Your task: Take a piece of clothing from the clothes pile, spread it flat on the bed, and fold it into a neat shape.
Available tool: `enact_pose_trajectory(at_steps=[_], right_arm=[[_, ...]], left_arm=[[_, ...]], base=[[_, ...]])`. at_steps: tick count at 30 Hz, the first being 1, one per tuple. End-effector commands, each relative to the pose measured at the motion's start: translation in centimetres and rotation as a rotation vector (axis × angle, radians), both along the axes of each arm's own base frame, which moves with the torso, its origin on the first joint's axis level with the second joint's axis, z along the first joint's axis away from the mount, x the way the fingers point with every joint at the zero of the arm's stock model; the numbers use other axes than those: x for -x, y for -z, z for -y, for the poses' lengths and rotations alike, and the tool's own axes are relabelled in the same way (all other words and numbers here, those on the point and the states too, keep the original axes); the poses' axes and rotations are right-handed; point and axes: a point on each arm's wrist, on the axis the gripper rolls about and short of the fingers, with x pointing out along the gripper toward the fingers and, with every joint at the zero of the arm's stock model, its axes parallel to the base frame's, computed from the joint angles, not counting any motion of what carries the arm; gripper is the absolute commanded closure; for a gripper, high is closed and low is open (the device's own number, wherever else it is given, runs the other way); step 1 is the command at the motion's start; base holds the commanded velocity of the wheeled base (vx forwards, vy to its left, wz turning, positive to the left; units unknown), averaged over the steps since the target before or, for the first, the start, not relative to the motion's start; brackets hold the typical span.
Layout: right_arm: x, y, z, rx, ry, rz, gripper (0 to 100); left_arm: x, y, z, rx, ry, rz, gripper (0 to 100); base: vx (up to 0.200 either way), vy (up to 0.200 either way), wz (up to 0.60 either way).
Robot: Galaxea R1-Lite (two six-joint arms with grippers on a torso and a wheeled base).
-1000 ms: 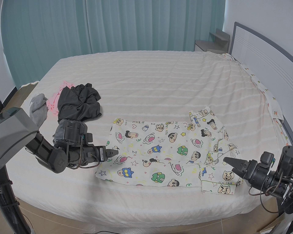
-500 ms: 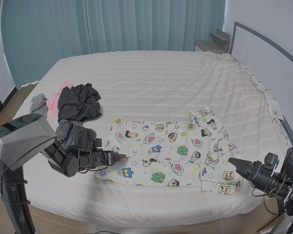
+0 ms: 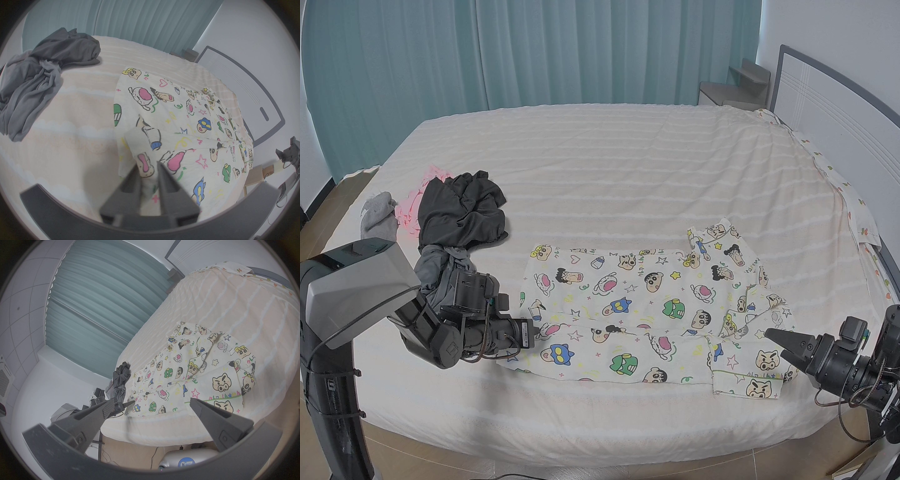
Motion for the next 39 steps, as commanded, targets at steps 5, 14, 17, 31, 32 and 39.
enact_pose_trajectory(at_steps=[5, 14, 17, 31, 32, 39], right_arm=[[0.0, 0.5, -0.1, 0.006, -0.015, -0.031, 0], [-0.1, 0.8, -0.2, 0.009, -0.024, -0.047, 0], [-0.1, 0.8, -0.2, 0.009, -0.024, -0.047, 0], [-0.1, 1.1, -0.2, 0.015, -0.025, -0.064, 0], [-0.1, 1.2, -0.2, 0.016, -0.024, -0.066, 0], [-0.2, 1.3, -0.2, 0.018, -0.024, -0.071, 0]], left_arm=[[0.7, 0.0, -0.6, -0.005, -0.011, -0.016, 100], [1.6, -1.5, -1.1, -0.006, -0.019, 0.001, 100], [2.0, -1.4, -1.1, -0.012, -0.017, -0.010, 100], [3.2, -1.5, -1.9, -0.034, -0.029, -0.057, 100], [3.2, -1.6, -1.9, -0.033, -0.029, -0.054, 100], [3.1, -1.6, -2.1, -0.036, -0.039, -0.050, 100]], base=[[0.000, 0.000, 0.00], [0.000, 0.000, 0.00], [0.000, 0.000, 0.00], [0.000, 0.000, 0.00], [0.000, 0.000, 0.00], [0.000, 0.000, 0.00]])
